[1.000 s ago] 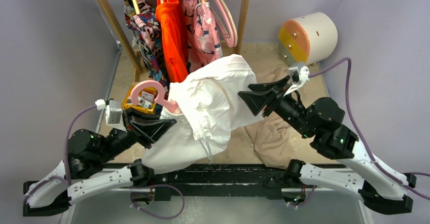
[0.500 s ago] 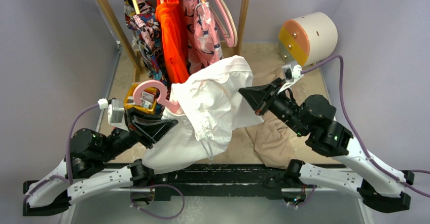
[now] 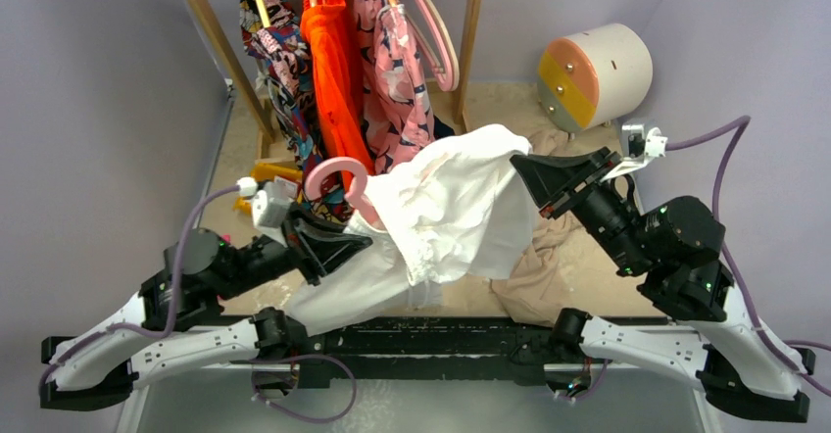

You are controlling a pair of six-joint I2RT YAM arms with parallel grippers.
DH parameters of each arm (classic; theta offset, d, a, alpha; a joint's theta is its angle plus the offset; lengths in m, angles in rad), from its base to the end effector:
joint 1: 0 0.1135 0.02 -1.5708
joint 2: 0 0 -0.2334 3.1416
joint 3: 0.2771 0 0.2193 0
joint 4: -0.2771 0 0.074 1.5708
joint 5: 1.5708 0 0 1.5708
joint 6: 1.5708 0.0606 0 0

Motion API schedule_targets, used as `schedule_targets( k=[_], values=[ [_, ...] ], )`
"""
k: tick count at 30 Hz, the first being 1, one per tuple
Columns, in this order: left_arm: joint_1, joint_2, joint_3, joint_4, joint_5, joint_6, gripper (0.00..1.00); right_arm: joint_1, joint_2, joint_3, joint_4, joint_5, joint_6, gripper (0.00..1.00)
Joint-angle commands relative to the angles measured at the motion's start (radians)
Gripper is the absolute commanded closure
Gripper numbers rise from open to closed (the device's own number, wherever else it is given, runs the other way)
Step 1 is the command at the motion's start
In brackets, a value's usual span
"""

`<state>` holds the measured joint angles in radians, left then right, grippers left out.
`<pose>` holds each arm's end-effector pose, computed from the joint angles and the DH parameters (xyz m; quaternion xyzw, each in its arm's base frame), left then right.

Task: Place the shorts on the hanger
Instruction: Hang the shorts on the hanger, then adjust the shorts on the hanger.

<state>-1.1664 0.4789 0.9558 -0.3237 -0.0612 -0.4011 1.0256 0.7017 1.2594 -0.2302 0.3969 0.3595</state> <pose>0.0450 -0.0957 0.3917 0.2214 0.6122 -0.5216 0.5515 0.0781 0.0836 0.4685 -0.0352 0.5920 0.4205 0.6867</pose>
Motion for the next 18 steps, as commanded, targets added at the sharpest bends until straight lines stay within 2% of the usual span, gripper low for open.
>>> schedule_targets(
  k=[1, 7, 10, 12, 14, 18],
  values=[
    [0.001, 0.084, 0.068, 0.037, 0.120, 0.014, 1.00, -0.001, 0.017, 0.064, -0.046, 0.055, -0.027, 1.00],
    [0.001, 0.066, 0.082, 0.068, 0.092, 0.042, 1.00, 0.000, 0.004, 0.086, -0.226, 0.124, 0.031, 1.00],
    [0.001, 0.055, 0.091, 0.067, 0.078, 0.049, 1.00, 0.000, -0.024, 0.092, -0.289, 0.146, 0.056, 0.63],
    [0.001, 0.054, 0.094, 0.060, 0.069, 0.052, 1.00, 0.000, -0.047, 0.097, -0.294, 0.116, 0.045, 0.45],
    [0.001, 0.053, 0.093, 0.053, 0.065, 0.057, 1.00, 0.000, -0.065, 0.107, -0.280, 0.066, 0.015, 0.38],
    [0.001, 0.062, 0.094, 0.030, 0.060, 0.067, 1.00, -0.001, -0.071, 0.156, -0.235, -0.086, -0.079, 0.36]
  ],
)
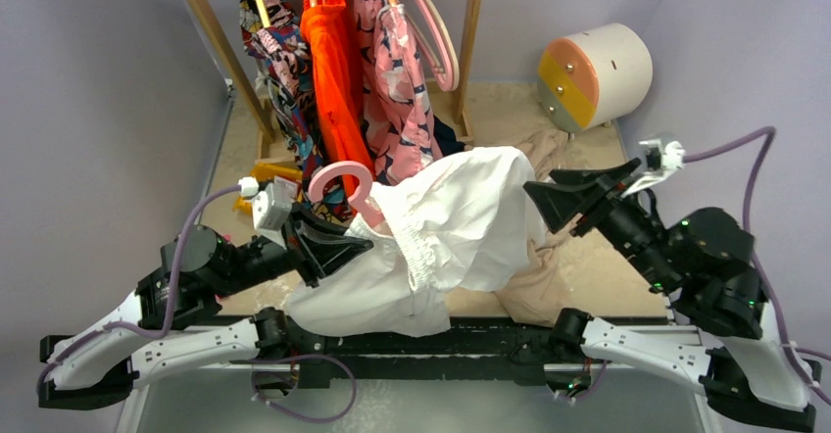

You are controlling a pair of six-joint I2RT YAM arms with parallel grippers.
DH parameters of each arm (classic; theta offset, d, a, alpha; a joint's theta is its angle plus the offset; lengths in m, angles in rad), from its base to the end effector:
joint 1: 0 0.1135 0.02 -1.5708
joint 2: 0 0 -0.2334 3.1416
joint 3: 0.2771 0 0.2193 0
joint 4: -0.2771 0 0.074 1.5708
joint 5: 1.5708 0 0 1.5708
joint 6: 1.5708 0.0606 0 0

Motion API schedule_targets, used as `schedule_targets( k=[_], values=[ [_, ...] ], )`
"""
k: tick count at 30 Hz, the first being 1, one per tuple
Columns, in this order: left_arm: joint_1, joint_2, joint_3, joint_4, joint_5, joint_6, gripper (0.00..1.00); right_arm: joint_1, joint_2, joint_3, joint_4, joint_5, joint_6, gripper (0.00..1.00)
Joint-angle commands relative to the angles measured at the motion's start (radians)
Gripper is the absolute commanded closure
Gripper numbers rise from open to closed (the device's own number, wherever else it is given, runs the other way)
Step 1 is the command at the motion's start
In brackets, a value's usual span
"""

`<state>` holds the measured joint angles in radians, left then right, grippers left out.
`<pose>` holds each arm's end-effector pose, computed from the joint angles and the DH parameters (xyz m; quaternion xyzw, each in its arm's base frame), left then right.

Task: Place the shorts on the hanger
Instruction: Adjust the shorts on the hanger.

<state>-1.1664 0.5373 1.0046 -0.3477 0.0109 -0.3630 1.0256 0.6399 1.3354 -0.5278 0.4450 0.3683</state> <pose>0.0444 -0.1054 0.3976 0.2632 0.6092 -0.5205 0.5373 0.0654 0.0576 0.4556 -0.0436 0.6502 0.3690 0.6627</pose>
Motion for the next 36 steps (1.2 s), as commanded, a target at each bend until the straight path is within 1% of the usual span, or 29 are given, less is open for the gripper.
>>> schedule_targets(
  k=[1, 4, 7, 10, 13, 16, 19, 22, 25, 28, 33, 36],
  values=[
    [0.001, 0.005, 0.047, 0.049, -0.014, 0.030, 1.00, -0.001, -0.002, 0.097, 0.072, -0.177, -0.120, 0.36],
    [0.001, 0.020, 0.051, 0.023, -0.011, 0.035, 1.00, 0.000, 0.040, 0.154, 0.100, -0.253, -0.190, 0.36],
    [0.001, 0.059, 0.067, -0.016, 0.027, 0.041, 1.00, 0.000, 0.120, 0.179, 0.104, -0.363, -0.240, 0.37],
    [0.001, 0.103, 0.076, -0.040, 0.076, 0.044, 1.00, -0.001, 0.184, 0.158, 0.120, -0.433, -0.277, 0.37],
    [0.000, 0.137, 0.086, -0.053, 0.115, 0.048, 1.00, 0.000, 0.217, 0.120, 0.179, -0.503, -0.288, 0.38],
    [0.001, 0.173, 0.104, -0.077, 0.134, 0.052, 1.00, 0.000, 0.233, 0.099, 0.242, -0.623, -0.299, 0.38],
    [0.001, 0.216, 0.149, -0.128, 0.181, 0.067, 1.00, -0.001, 0.247, 0.126, 0.227, -0.730, -0.329, 0.38],
    [0.001, 0.233, 0.181, -0.154, 0.216, 0.080, 1.00, 0.000, 0.253, 0.146, 0.167, -0.757, -0.365, 0.38],
    [0.000, 0.239, 0.198, -0.164, 0.222, 0.101, 1.00, -0.001, 0.269, 0.146, 0.105, -0.789, -0.383, 0.38],
    [0.001, 0.255, 0.210, -0.170, 0.243, 0.123, 1.00, 0.000, 0.295, 0.143, 0.075, -0.783, -0.387, 0.38],
    [0.001, 0.292, 0.228, -0.174, 0.284, 0.143, 1.00, -0.001, 0.318, 0.145, 0.092, -0.833, -0.395, 0.43],
    [0.001, 0.310, 0.247, -0.176, 0.310, 0.149, 1.00, -0.001, 0.323, 0.152, 0.100, -0.888, -0.396, 0.47]
  ],
)
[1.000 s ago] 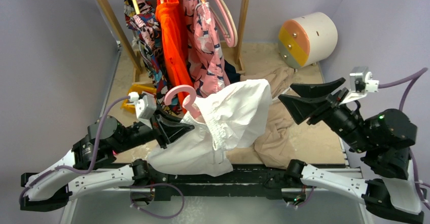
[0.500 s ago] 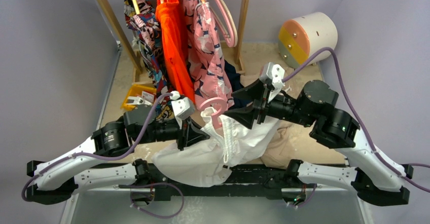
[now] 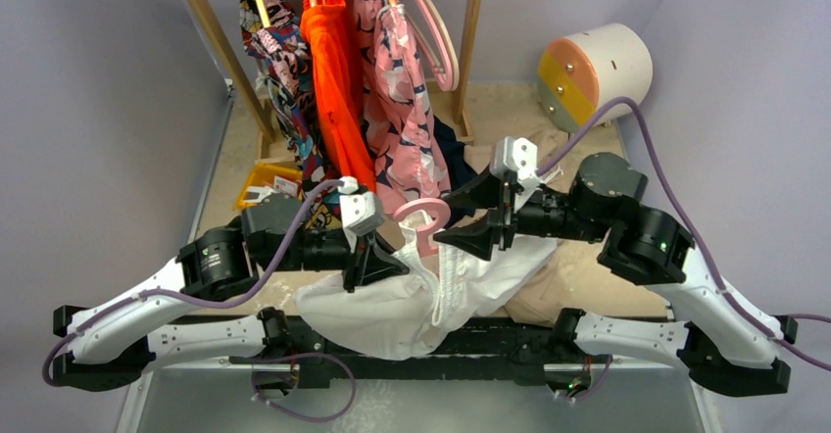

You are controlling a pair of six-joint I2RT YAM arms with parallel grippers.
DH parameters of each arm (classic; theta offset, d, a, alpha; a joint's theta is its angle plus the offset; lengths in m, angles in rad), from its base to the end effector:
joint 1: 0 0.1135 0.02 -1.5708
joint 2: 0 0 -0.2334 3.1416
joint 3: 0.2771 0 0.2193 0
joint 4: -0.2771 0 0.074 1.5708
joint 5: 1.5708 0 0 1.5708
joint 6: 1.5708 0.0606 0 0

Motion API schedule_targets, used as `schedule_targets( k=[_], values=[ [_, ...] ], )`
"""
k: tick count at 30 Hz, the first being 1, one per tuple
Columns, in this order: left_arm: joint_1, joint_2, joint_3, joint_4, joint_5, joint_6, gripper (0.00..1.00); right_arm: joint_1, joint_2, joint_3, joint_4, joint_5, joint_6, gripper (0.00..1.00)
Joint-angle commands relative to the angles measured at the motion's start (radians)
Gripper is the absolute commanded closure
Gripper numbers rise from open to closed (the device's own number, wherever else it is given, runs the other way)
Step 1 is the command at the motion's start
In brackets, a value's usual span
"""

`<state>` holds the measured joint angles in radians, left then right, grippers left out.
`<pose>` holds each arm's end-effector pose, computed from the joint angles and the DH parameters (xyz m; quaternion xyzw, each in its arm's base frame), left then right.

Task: Place the shorts on the hanger
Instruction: Adjust the shorts on the hanger.

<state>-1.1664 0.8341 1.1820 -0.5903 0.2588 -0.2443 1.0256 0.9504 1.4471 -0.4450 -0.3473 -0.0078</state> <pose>0.0525 -0.1622 0.3829 0.4186 0.6639 -0.4737 0.3995 0.0715 0.1577 0.4634 -0.4440 0.5278 0.4519 0.5658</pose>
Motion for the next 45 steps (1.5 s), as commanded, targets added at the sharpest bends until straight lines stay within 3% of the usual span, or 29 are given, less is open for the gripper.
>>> schedule_targets(
  k=[1, 7, 14, 22, 36, 39, 42, 45],
  values=[
    [0.001, 0.017, 0.078, 0.064, 0.069, 0.034, 1.00, 0.000, 0.014, 0.043, 0.019, -0.114, -0.019, 0.47],
    [0.001, 0.040, 0.112, 0.042, 0.080, 0.057, 1.00, 0.000, 0.035, 0.048, 0.012, -0.189, -0.011, 0.58],
    [0.001, 0.051, 0.121, 0.049, 0.096, 0.072, 1.00, 0.000, 0.040, 0.021, 0.005, -0.243, -0.004, 0.58],
    [0.001, 0.066, 0.126, 0.057, 0.105, 0.081, 1.00, 0.000, 0.033, 0.000, 0.046, -0.259, 0.030, 0.76],
    [0.001, 0.059, 0.133, 0.051, 0.100, 0.085, 1.00, -0.001, 0.048, -0.003, -0.003, -0.250, 0.038, 0.69],
    [0.001, 0.056, 0.133, 0.050, 0.096, 0.088, 1.00, -0.001, 0.059, 0.001, -0.014, -0.248, 0.041, 0.78],
    [0.001, 0.052, 0.132, 0.050, 0.093, 0.087, 1.00, -0.001, 0.060, -0.001, -0.004, -0.238, 0.047, 1.00],
    [0.001, 0.046, 0.127, 0.050, 0.073, 0.082, 1.00, 0.000, 0.055, -0.003, 0.011, -0.220, 0.057, 1.00]
  ],
)
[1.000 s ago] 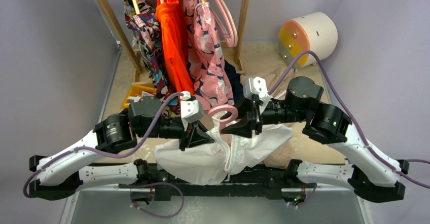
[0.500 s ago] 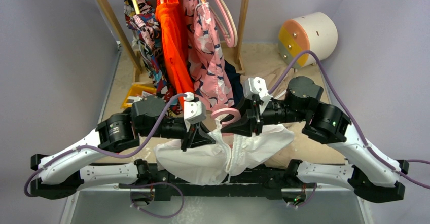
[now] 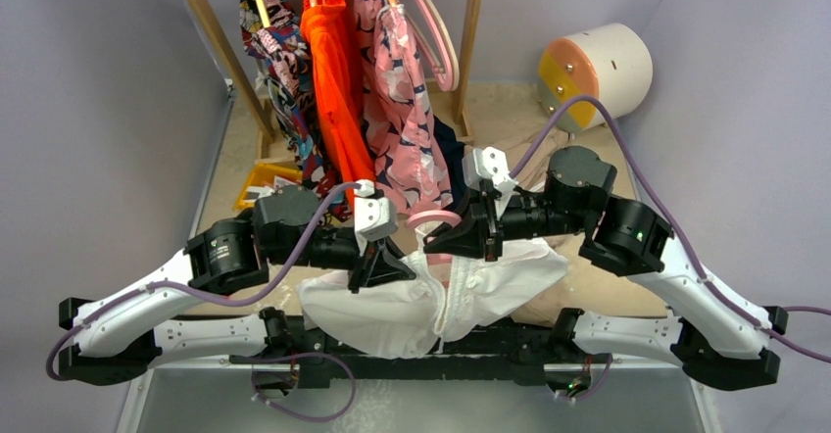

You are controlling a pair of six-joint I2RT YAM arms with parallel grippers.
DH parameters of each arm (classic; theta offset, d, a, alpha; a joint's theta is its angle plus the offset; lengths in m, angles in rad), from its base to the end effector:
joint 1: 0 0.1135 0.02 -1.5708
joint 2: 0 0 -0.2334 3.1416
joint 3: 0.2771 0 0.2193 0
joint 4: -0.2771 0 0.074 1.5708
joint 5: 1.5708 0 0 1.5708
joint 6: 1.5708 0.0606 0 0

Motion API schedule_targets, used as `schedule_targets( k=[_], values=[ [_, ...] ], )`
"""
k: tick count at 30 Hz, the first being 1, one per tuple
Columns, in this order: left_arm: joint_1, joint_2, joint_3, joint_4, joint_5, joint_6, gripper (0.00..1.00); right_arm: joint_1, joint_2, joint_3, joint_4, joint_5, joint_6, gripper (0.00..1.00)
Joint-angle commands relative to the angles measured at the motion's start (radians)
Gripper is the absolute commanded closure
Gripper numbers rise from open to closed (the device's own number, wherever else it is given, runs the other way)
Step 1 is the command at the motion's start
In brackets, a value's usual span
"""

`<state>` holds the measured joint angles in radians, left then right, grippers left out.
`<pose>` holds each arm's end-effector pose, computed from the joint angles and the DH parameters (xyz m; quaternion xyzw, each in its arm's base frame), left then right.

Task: Place the shorts on the hanger
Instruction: Adjust the shorts on the hanger.

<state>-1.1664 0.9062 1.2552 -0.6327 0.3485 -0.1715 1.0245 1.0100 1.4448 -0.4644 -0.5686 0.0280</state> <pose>0.0516 -0.1731 0.3891 0.4674 0.6427 -0.4753 0.3776 0.0692 0.1767 0.4507 -0.5007 0.5116 0.5099 0.4771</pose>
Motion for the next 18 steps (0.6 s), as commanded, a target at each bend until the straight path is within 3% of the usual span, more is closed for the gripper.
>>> schedule_targets(
  k=[1, 6, 9, 12, 15, 18],
  values=[
    [0.001, -0.029, 0.052, 0.093, -0.028, 0.007, 1.00, 0.002, -0.010, -0.001, 0.038, 0.021, 0.020, 1.00],
    [0.001, -0.070, 0.040, 0.072, -0.128, -0.005, 0.65, 0.001, -0.079, -0.013, 0.078, 0.175, 0.030, 1.00],
    [0.001, -0.128, 0.064, 0.051, -0.284, 0.012, 0.61, 0.001, -0.126, 0.013, 0.075, 0.266, 0.010, 1.00],
    [0.001, -0.189, 0.138, 0.042, -0.460, 0.038, 0.53, 0.000, -0.117, 0.143, 0.000, 0.298, -0.018, 1.00],
    [0.001, -0.239, 0.215, 0.076, -0.537, 0.052, 0.43, 0.001, -0.098, 0.256, -0.056, 0.306, -0.032, 1.00],
    [0.001, -0.264, 0.240, 0.086, -0.548, 0.058, 0.39, 0.001, -0.112, 0.239, -0.035, 0.307, -0.027, 1.00]
  ],
)
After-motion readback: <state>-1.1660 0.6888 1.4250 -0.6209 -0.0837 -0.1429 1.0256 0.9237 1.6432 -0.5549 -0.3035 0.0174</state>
